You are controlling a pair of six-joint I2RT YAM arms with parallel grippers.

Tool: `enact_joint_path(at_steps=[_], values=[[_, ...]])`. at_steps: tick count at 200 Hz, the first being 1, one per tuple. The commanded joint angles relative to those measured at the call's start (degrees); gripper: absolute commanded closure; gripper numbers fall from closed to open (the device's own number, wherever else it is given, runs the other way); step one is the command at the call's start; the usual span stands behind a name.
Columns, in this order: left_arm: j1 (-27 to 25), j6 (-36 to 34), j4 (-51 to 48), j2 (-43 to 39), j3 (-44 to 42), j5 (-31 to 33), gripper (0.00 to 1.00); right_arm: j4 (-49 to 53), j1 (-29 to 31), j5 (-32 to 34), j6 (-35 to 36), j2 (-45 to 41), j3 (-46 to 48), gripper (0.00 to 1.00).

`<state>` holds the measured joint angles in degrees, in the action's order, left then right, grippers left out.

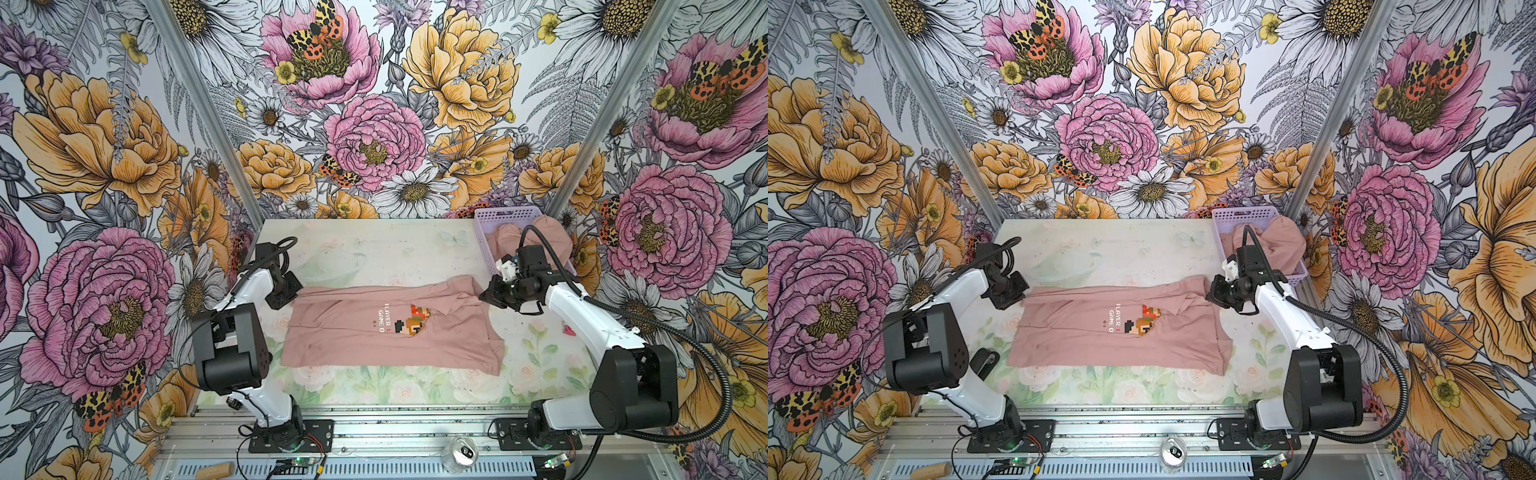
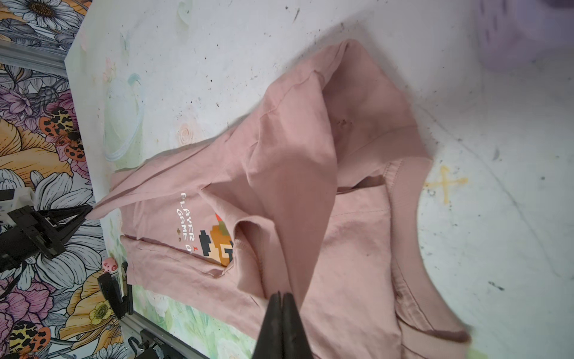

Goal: Fold and stack the mixed laundry pile

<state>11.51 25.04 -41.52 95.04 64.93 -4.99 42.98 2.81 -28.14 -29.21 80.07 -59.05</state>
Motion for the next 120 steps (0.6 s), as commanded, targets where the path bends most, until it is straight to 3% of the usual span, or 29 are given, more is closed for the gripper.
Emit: enact_joint_path(at_steps=[1, 62, 120], values=[[0.5, -1.0, 1.3, -0.1, 1.2, 0.4, 1.00, 0.5, -1.5, -0.3, -1.5, -4.2, -1.2, 1.00], [0.3, -2.6, 1.4, -1.3, -2.1, 4.1, 1.00, 4.1, -4.8, -0.7, -1.0, -9.0, 4.4, 1.00], [-1.0, -2.8, 1.7, -1.9, -5.1, 5.3, 1.00, 3.9, -7.7, 5.4, 1.6, -6.8, 8.6, 1.00]])
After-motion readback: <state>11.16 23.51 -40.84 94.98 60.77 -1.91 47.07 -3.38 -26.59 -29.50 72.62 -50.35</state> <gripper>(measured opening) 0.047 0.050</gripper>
